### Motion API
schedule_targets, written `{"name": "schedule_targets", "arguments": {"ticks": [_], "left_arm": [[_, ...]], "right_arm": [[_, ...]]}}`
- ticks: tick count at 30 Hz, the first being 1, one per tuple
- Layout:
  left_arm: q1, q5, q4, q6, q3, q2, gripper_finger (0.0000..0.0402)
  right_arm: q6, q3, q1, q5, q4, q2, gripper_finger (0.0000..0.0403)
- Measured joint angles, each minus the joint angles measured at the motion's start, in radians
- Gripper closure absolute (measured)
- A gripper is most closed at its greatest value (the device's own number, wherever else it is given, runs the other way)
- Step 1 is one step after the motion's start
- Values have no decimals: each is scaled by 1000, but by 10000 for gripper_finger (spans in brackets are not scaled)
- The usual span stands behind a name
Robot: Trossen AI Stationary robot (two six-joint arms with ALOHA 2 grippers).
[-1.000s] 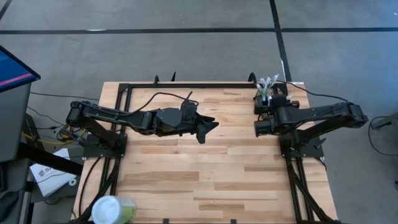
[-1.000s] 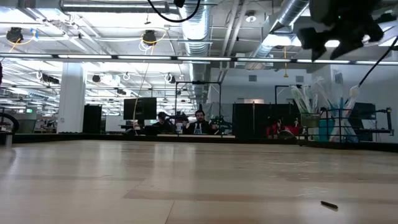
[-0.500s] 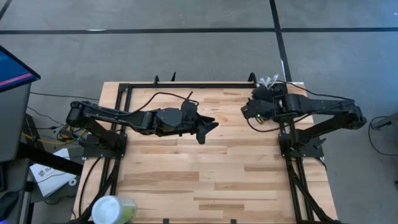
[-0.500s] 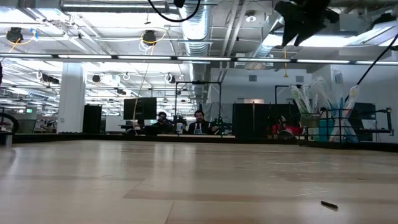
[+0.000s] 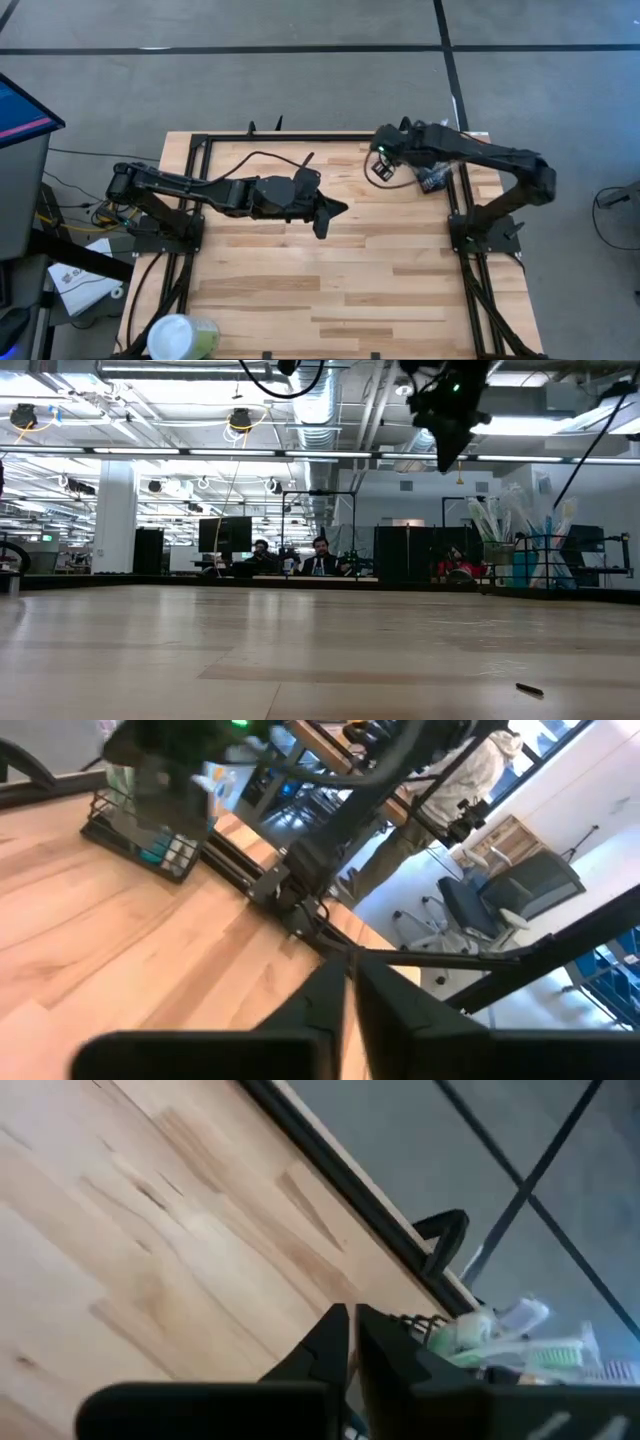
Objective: Pick & Place toothbrushing station
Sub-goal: Adjust the wire organizer
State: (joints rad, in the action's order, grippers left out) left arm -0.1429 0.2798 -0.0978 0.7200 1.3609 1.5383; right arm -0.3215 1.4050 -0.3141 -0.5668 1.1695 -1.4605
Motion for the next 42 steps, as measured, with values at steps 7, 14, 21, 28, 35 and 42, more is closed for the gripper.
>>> {"name": "schedule_targets", "arguments": {"ticks": [7,14,21,28,35,42], "left_arm": [[-4,-24,-1,-2,0,0,400],[-1,-76,0,-33,0,0,401],[0,-146,0,-47,0,0,401],[0,-180,0,-61,0,0,401],[0,-209,0,-73,0,0,401],[0,-210,0,-91,-1,0,401]], "right_arm": [[205,69,-106,128,16,-181,399],[489,185,-166,127,151,-385,402],[545,361,-227,120,242,-539,402],[564,402,-285,181,291,-620,402],[533,393,-351,181,350,-656,403],[528,355,-399,168,365,-656,403]]}}
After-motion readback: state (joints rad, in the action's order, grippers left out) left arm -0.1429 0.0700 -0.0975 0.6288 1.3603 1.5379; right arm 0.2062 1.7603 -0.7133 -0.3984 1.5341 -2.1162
